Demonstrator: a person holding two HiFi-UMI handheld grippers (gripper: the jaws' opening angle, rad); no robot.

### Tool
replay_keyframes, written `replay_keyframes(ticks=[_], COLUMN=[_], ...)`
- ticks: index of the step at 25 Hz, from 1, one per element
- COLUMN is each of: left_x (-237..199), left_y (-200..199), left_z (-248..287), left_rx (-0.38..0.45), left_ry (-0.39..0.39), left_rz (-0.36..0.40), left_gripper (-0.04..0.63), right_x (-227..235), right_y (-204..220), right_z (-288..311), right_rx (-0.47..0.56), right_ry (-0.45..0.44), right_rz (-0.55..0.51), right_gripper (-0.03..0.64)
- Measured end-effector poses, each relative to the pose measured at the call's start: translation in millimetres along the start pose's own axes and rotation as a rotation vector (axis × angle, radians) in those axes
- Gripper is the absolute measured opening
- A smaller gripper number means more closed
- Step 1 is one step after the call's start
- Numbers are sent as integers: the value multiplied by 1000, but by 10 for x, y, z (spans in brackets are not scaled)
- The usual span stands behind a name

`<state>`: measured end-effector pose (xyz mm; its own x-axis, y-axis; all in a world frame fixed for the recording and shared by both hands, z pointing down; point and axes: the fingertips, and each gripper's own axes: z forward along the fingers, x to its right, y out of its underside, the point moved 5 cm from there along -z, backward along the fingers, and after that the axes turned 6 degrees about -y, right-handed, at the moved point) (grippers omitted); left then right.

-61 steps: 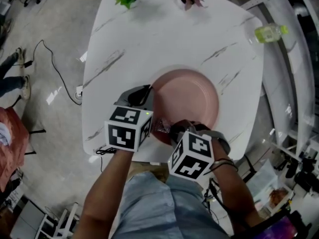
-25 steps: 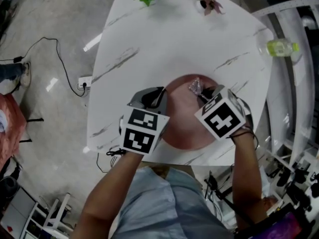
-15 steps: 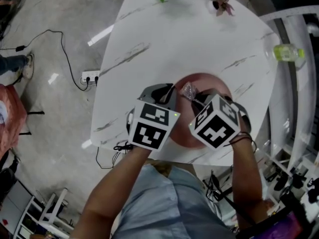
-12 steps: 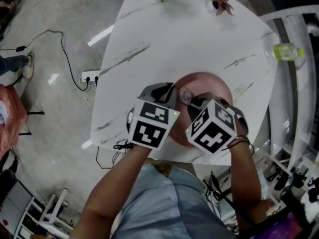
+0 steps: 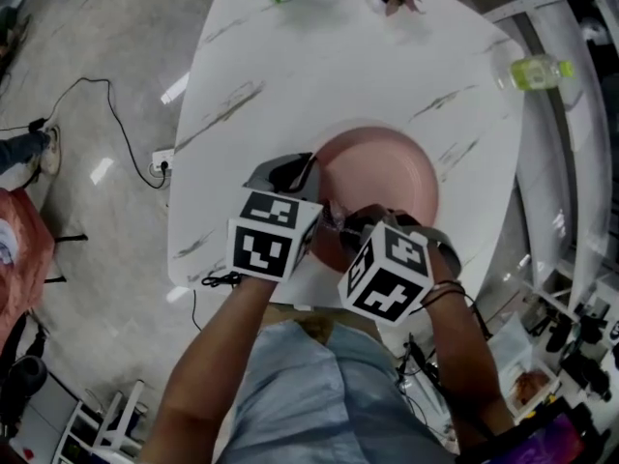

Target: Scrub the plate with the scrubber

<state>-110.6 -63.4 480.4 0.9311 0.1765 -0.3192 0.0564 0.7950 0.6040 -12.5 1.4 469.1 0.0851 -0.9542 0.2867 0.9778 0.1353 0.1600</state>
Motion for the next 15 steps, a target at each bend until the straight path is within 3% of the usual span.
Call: replay_keyframes(ticks=[8,15], left_x=[6,24], left_y=[-16,-18], left_z=[-13,-6], left_rx=[0,-3], left_ry=[1,-1], left_rz=[-3,-4], left_gripper=[14,14], right_x=[-17,255], right_y=[345,635], right_z=[-54,-181], right_rx=[-12,-25], right_ry=[15,82], right_rz=[102,232], right_gripper=[57,57])
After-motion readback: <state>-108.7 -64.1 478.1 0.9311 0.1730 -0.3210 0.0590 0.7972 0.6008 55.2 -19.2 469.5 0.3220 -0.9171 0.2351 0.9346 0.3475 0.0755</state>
